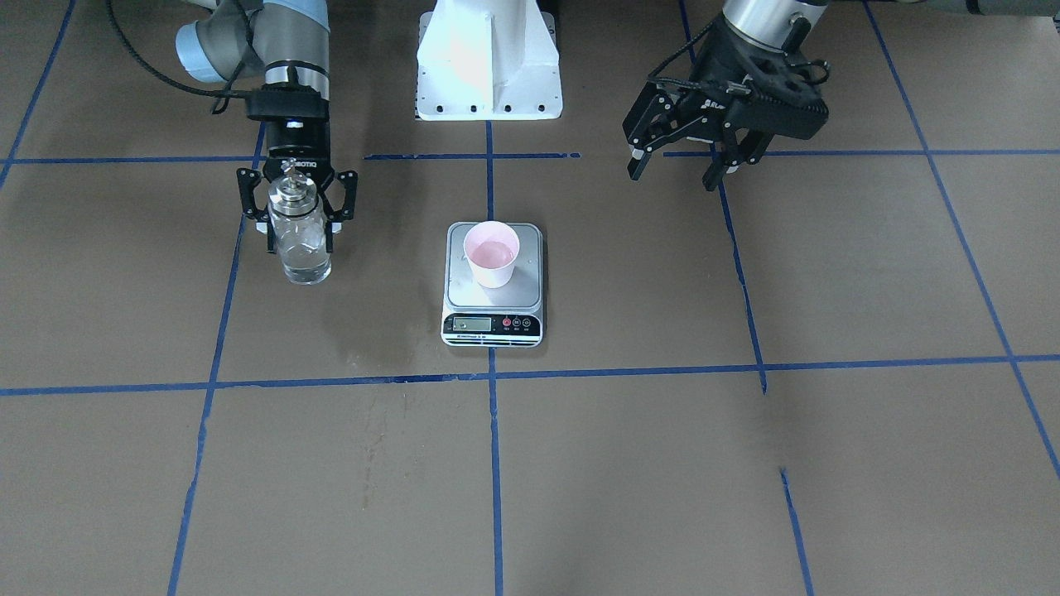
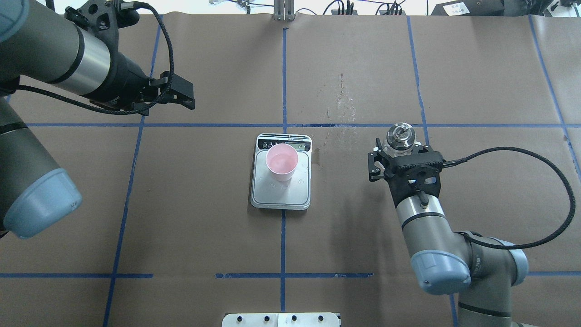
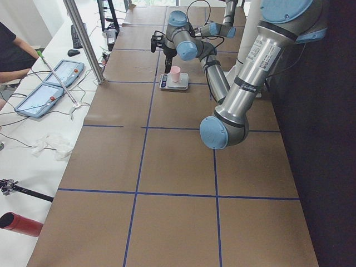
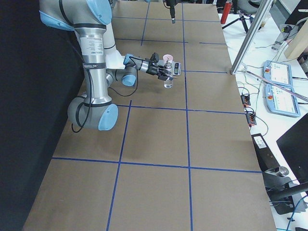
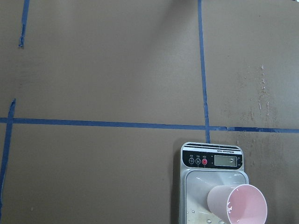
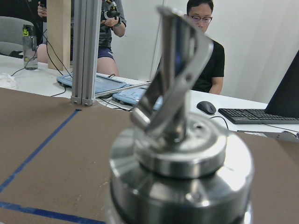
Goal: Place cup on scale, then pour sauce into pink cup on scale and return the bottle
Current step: 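Turn the bottle upright and carry it back toward its spot with the right gripper, then lower the bottle onto the table with the right gripper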
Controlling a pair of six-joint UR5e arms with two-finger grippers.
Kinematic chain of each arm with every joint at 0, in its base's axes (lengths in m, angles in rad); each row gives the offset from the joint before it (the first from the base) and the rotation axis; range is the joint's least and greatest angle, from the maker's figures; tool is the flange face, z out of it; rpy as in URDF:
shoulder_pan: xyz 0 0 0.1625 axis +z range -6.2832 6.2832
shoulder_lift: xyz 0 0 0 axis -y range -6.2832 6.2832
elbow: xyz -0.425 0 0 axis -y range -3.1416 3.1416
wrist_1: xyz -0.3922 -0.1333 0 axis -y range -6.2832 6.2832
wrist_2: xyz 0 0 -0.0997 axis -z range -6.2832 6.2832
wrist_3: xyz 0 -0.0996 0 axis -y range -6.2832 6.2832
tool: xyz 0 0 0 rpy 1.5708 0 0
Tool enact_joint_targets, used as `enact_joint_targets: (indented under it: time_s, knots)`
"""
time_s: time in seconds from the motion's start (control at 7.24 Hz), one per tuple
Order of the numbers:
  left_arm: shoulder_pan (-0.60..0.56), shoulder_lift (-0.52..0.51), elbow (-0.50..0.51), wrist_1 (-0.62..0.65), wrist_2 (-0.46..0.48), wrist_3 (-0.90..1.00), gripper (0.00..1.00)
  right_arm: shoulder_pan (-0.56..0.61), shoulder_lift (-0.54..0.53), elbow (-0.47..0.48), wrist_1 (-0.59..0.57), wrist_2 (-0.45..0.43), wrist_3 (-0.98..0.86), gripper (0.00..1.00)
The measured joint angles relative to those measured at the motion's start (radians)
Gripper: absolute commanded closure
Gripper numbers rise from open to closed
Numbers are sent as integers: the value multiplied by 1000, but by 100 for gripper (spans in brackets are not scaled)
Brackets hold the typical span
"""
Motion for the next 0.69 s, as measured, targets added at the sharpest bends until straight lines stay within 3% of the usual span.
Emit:
enact_joint_targets:
  time_s: [0.41, 0.69]
  knots:
    - [2, -4, 0, 0, 0, -1, 0, 9, -136, -29, 178, 19, 218, 100]
    - [3, -8, -1, -1, 0, -21, 0, 8, -157, -81, 215, 16, 243, 100]
